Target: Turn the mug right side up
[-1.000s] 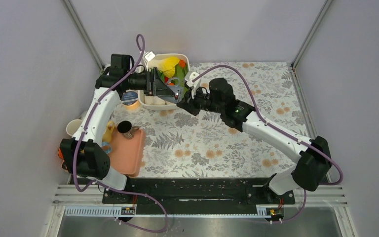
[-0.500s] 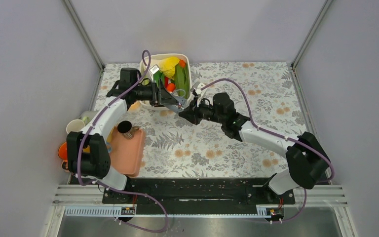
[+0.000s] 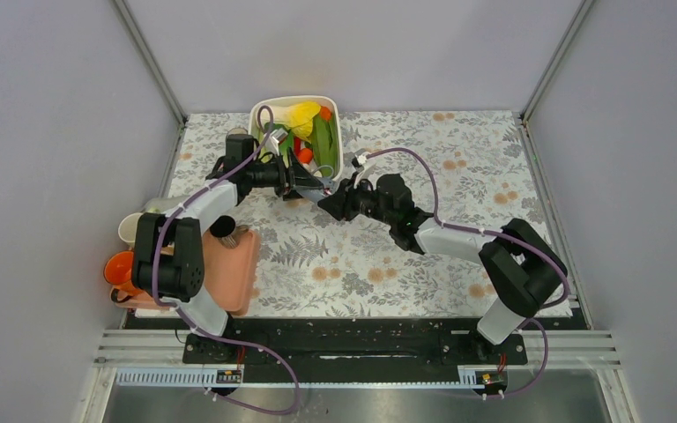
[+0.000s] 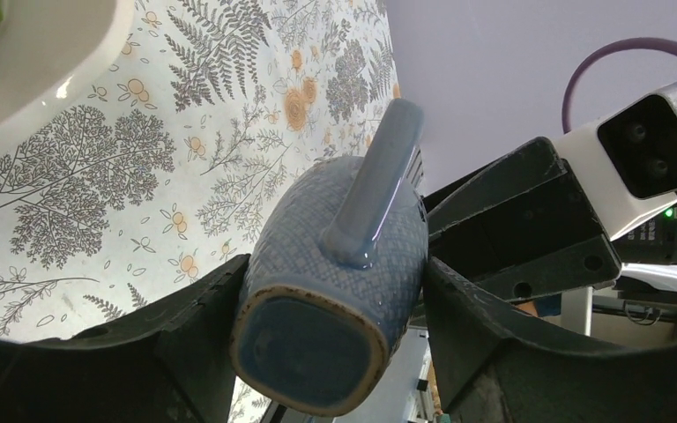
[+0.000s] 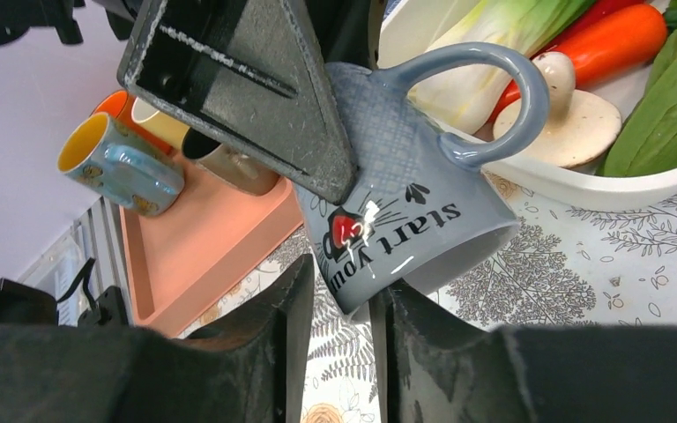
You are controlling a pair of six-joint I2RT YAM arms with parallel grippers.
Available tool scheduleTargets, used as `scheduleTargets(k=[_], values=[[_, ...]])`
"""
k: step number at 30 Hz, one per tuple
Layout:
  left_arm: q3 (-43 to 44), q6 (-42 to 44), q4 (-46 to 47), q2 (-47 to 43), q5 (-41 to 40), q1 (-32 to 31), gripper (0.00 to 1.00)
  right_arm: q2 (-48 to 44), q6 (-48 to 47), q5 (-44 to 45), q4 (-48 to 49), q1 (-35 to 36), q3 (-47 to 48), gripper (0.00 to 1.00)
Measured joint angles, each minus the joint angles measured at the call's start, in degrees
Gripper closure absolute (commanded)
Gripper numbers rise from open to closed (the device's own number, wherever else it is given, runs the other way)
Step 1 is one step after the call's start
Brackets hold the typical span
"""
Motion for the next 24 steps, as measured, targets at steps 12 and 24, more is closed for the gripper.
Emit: scheduleTargets(k=[12,24], values=[[-3.72,-16.48,17.9,3.98,1.84,0.0,1.0,4.92,6.78,2.08,6.23,-0.61,2.05,0.75],[-3.89,-27.65,28.65,5.53,2.23,0.44,0.59,5.95,9.18,3.56,9.55,-0.79,4.2,1.0]])
